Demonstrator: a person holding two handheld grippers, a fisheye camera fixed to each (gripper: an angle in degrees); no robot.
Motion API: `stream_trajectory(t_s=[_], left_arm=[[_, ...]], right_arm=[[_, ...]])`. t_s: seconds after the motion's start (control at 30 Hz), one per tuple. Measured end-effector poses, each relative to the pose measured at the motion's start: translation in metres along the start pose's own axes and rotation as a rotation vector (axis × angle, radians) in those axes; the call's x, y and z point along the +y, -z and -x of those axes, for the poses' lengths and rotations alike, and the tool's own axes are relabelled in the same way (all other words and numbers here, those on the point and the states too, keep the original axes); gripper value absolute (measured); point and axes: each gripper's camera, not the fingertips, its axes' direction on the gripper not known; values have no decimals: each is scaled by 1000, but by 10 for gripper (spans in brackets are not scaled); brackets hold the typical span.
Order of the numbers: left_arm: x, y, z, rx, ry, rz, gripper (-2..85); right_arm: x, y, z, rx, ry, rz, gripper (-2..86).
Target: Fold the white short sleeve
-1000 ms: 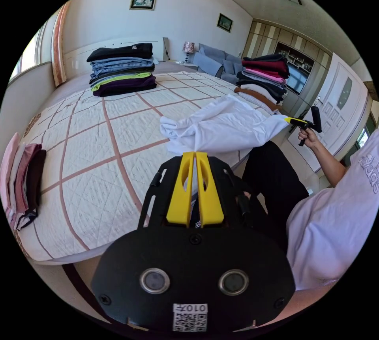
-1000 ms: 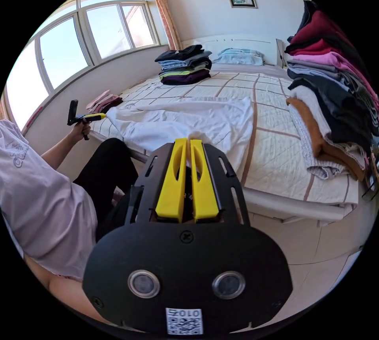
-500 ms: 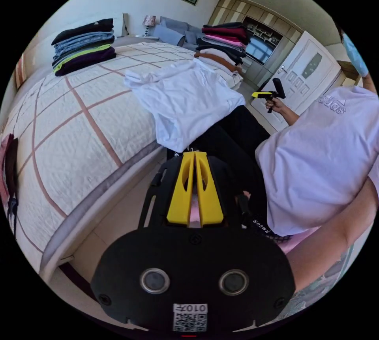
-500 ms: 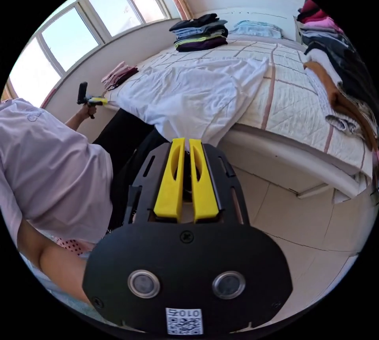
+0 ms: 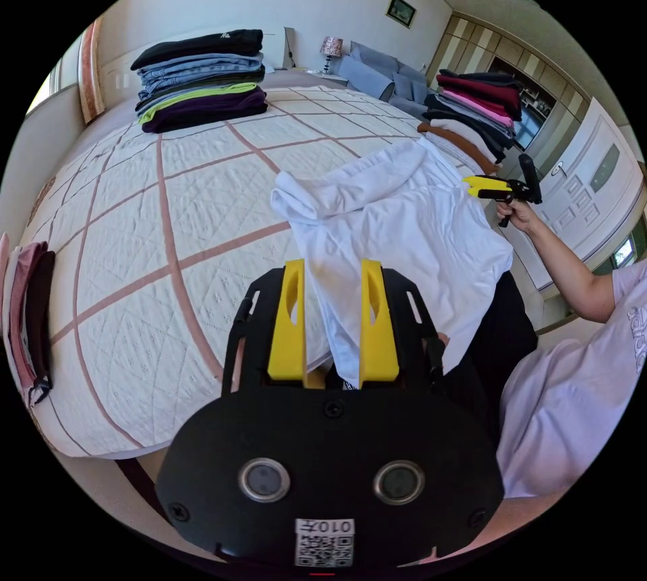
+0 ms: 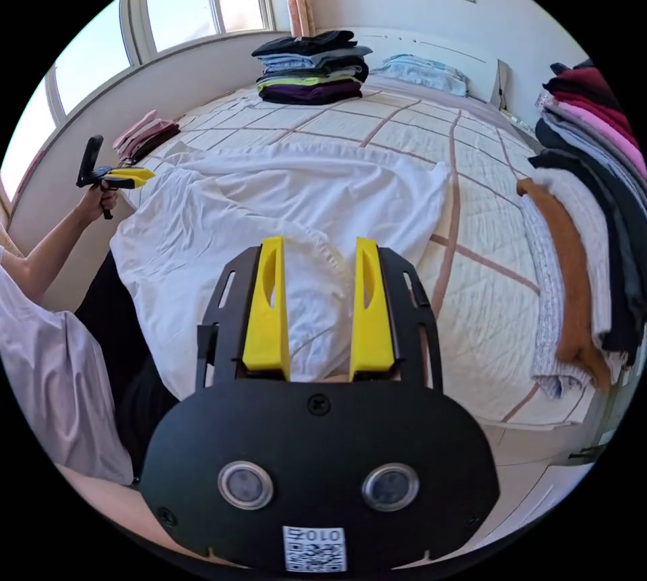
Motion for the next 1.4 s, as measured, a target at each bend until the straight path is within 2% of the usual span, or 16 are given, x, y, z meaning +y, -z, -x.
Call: stream_trajectory(t_s=[0.13,0.27,0.37,0.43,0.53,0.6,0.7,0.83,0.93,1.1,1.17,1.33,1.4], left_arm=[[-7,-21,-5,-19,27,60,36],[17,7,-22,14,-25,-111,9],[46,30,-42,29,-123,-175,4],[68,43,-57,56,-199,-196,2],[107,49,-76,68,-251,-155,2],[130,38,-82,57,-221,-61,3],[139,29,-91,4,-174,1,8],[127,34,-113,-79,-259,35,25],[113,38,-139,-116,-420,84,41],[109,33,-209,-213,-805,199,63],[109,34,-223,-245,-858,210,69],[106,44,-221,-237,-823,160,81],[102,37,-231,-164,-861,144,88]], right_arm=[[-6,-13,4,-47,35,101,59],[16,40,26,-90,91,-47,36],[50,89,59,-255,249,-163,34],[83,106,87,-359,372,-149,36],[120,78,96,-216,286,39,37],[136,54,91,-182,184,114,38],[142,38,95,-204,126,89,38],[125,35,99,-160,161,89,38],[116,41,89,-160,168,79,38],[112,37,77,-179,165,87,40],[111,33,75,-175,158,100,40],[105,37,65,-212,112,47,41],[101,40,58,-249,90,20,41]])
